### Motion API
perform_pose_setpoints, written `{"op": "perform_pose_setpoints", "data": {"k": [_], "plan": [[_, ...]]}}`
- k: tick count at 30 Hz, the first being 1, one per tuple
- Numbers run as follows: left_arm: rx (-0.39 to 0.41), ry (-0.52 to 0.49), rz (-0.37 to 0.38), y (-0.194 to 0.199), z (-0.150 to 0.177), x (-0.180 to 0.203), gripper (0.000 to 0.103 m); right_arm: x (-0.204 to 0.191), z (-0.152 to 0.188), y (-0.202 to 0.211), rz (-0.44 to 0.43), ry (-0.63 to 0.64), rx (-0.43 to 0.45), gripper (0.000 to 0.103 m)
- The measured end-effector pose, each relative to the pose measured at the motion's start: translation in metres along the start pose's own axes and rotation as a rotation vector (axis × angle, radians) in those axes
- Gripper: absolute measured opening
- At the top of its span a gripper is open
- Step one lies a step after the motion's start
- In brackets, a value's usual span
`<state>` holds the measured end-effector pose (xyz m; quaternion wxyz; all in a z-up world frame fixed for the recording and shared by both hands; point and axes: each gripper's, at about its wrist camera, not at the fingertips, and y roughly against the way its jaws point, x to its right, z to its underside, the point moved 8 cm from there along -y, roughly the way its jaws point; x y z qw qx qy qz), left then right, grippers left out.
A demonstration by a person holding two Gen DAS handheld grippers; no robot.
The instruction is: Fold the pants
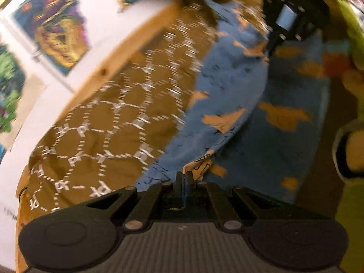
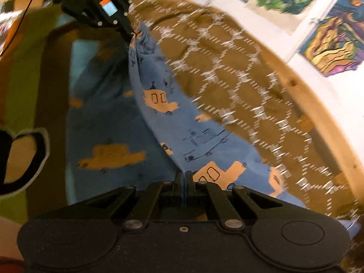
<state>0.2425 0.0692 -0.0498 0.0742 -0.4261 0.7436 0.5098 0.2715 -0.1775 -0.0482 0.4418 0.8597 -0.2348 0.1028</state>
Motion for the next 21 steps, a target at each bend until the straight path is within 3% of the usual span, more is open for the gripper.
{"op": "perform_pose_setpoints", "data": {"k": [8, 15, 21], "plan": [[-0.051, -0.103, 0.026, 0.000, 0.021, 0.033, 0.000, -0.044, 0.019, -0.005, -0.003, 0.055, -0.020, 0.000], [-0.052, -0.180, -0.050, 0.008, 0.019, 0.019, 0.000, -0.056, 0.015, 0.005, -0.050, 0.019, -0.018, 0.000], [-0.087, -0.208, -0.003, 0.002, 0.032, 0.037, 0.000, -0.080, 0.016, 0.005, -0.108, 0.020, -0.042, 0.000]]}}
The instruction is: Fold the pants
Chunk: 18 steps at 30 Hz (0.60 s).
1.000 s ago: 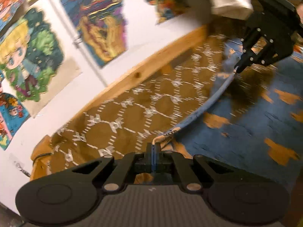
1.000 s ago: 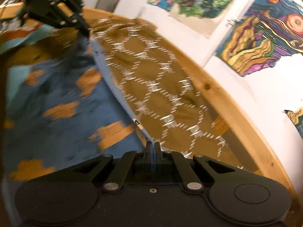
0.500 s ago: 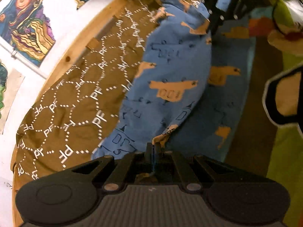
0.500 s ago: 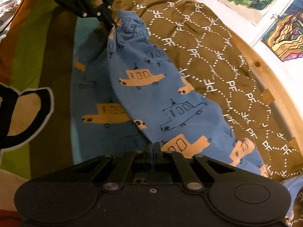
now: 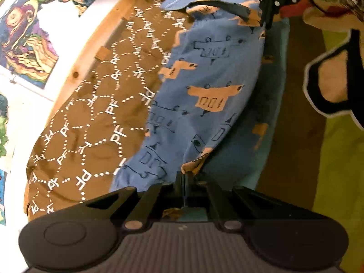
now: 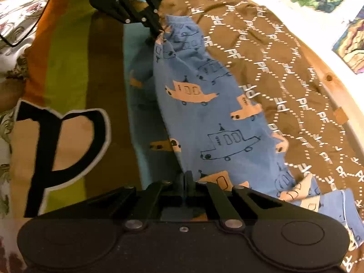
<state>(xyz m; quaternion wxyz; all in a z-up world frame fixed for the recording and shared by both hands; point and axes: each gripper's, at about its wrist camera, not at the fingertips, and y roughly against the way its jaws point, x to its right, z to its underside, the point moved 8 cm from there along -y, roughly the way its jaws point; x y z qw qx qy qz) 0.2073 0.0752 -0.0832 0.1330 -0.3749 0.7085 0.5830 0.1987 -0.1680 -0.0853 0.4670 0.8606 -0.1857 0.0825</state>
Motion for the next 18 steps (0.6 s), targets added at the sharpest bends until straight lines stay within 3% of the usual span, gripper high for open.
{"op": "perform_pose_setpoints", "data": {"k": [9, 16, 18], "plan": [[-0.012, 0.001, 0.036, -0.001, 0.007, 0.003, 0.000, -0.005, 0.000, 0.001, -0.030, -0.003, -0.018, 0.000], [-0.029, 0.023, 0.110, -0.022, 0.009, 0.010, 0.000, -0.009, 0.008, -0.010, -0.051, 0.020, -0.051, 0.000], [-0.034, 0.036, 0.126, -0.026, 0.009, 0.010, 0.001, -0.010, 0.011, -0.016, -0.059, 0.013, -0.061, 0.004]]}}
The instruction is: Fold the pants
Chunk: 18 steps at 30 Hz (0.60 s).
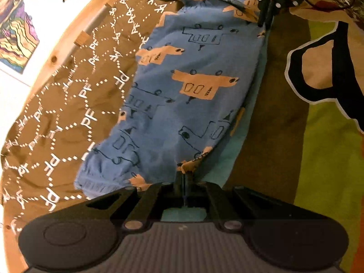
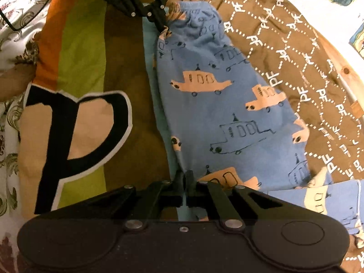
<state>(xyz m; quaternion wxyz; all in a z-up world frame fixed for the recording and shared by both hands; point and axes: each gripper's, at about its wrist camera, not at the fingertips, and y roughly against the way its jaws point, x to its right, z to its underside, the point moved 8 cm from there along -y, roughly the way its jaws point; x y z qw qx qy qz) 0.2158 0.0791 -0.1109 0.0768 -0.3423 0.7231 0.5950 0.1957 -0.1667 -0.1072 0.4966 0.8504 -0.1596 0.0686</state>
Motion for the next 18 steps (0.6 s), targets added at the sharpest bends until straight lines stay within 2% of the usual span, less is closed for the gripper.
{"op": "perform_pose_setpoints", "data": {"k": [3, 6, 7, 8, 10, 12, 13, 16, 18], "plan": [[-0.005, 0.047, 0.035, -0.001, 0.001, -0.007, 0.004, 0.002, -0.001, -0.003, -0.006, -0.021, 0.002, 0.008], [-0.016, 0.115, 0.097, 0.004, 0.002, -0.008, 0.015, 0.003, 0.002, 0.000, -0.020, -0.044, 0.007, 0.024], [-0.016, 0.132, 0.117, 0.008, 0.002, -0.007, 0.026, 0.003, 0.004, 0.002, -0.025, -0.056, 0.005, 0.033], [-0.012, 0.149, 0.135, 0.011, 0.001, -0.005, 0.044, 0.003, 0.006, 0.004, -0.028, -0.067, 0.002, 0.042], [0.012, 0.204, 0.166, 0.020, -0.003, -0.005, 0.062, 0.005, 0.013, 0.014, -0.025, -0.097, 0.002, 0.055], [0.028, 0.262, 0.191, 0.026, -0.009, -0.007, 0.063, 0.012, 0.023, 0.028, -0.003, -0.142, 0.007, 0.064], [0.043, 0.296, 0.203, 0.028, -0.015, -0.008, 0.067, 0.017, 0.028, 0.035, 0.009, -0.172, 0.007, 0.072], [0.144, 0.399, 0.234, 0.034, -0.043, -0.013, 0.091, 0.040, 0.047, 0.053, 0.068, -0.288, 0.006, 0.086], [0.218, 0.451, 0.264, 0.033, -0.066, -0.016, 0.092, 0.060, 0.063, 0.061, 0.133, -0.371, -0.003, 0.091]]}}
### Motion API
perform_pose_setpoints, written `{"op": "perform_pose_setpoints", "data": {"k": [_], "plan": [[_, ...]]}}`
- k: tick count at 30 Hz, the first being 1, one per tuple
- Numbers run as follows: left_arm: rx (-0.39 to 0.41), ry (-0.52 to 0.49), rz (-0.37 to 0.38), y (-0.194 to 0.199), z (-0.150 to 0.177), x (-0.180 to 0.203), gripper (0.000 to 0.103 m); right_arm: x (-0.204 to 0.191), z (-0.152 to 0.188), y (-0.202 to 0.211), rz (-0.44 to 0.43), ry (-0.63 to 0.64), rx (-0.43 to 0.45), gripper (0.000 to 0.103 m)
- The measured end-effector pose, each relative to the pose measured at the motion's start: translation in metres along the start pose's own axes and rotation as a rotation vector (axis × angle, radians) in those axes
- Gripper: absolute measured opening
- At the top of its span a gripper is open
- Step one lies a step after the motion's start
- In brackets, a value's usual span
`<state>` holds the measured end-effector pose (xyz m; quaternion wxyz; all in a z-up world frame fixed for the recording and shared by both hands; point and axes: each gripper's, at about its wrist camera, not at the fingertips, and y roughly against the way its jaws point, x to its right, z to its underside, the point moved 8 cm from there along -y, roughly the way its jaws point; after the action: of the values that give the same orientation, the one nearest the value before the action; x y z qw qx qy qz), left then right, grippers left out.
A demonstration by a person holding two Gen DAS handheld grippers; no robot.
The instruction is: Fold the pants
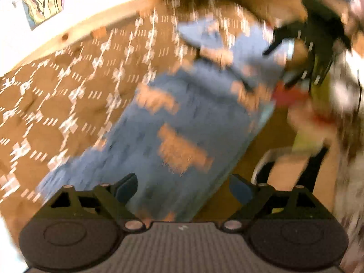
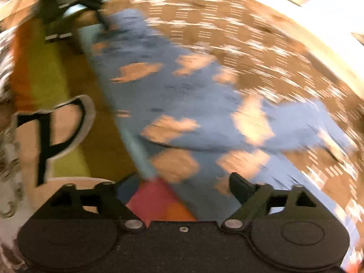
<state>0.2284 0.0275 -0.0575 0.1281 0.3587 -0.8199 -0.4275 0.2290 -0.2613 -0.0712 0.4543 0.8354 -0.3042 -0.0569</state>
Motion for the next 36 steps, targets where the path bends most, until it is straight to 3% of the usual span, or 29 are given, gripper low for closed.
{"op": "perform_pose_setpoints", "data": {"k": [6, 11, 15, 19, 21, 25, 29, 36], "plan": [[0.181, 0.172, 0.161, -0.041, -0.073, 0.031, 0.092, 0.078, 0.012, 0.013, 0.107, -0.310, 0.056, 0.099], [0.192, 0.260, 0.276, -0.075, -0.100, 0.059, 0.081, 0.129, 0.002, 0.014, 0.163, -0.455, 0.120, 0.099], [0.186, 0.264, 0.270, -0.097, -0.110, 0.073, 0.071, 0.150, -0.017, 0.009, 0.144, -0.503, 0.138, 0.099], [0.172, 0.356, 0.292, -0.115, -0.117, 0.073, 0.063, 0.156, -0.032, -0.001, 0.081, -0.526, 0.126, 0.096], [0.140, 0.401, 0.293, -0.126, -0.120, 0.071, 0.052, 0.157, -0.038, -0.006, 0.061, -0.530, 0.125, 0.094], [0.096, 0.483, 0.298, -0.139, -0.120, 0.065, 0.015, 0.158, -0.052, -0.014, 0.051, -0.537, 0.124, 0.078], [0.097, 0.497, 0.279, -0.141, -0.124, 0.064, 0.005, 0.166, -0.079, -0.026, 0.071, -0.573, 0.136, 0.064], [0.088, 0.470, 0.248, -0.140, -0.130, 0.073, 0.003, 0.185, -0.124, -0.063, 0.228, -0.589, 0.050, 0.063]]}}
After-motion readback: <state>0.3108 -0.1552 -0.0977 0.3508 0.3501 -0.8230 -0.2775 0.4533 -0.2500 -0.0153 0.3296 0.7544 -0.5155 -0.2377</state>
